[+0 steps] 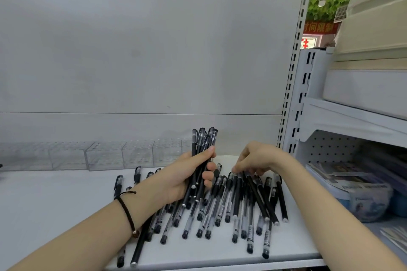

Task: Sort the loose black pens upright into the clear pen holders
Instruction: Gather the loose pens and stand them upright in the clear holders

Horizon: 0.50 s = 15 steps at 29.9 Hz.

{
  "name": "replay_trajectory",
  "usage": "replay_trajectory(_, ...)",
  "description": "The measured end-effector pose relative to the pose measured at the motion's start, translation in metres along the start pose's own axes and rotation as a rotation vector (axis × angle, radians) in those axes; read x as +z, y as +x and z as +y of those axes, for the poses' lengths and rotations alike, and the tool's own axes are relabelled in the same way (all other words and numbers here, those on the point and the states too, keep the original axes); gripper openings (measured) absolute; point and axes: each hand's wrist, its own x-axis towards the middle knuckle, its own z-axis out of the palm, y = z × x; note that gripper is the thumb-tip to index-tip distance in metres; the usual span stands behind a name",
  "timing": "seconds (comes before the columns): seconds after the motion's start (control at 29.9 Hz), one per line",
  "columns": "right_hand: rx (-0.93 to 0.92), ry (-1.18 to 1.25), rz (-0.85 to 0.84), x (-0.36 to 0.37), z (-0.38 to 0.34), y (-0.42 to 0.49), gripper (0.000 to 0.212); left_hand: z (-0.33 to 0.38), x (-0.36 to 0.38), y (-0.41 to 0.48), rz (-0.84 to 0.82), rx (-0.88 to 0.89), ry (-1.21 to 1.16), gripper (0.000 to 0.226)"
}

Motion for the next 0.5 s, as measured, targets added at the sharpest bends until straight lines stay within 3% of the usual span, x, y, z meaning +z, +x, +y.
replay_trajectory(0.2, -0.037, 0.253, -0.037, -0.005, 0.001, 0.001, 0.013, 0.001, 0.001, 0.000, 0.008, -0.005, -0.015, 0.026)
replay_trajectory(0.37, -0.194, 0.614, -0.060, -0.010, -0.002, 0.000, 0.021, 0.001, 0.000, 0.000, 0.026, -0.006, -0.017, 0.022)
replay_trajectory(0.5, -0.344, 0.822, -0.072, -0.007, -0.015, -0.006, 0.006, 0.001, 0.002, 0.002, 0.026, -0.003, 0.044, 0.028)
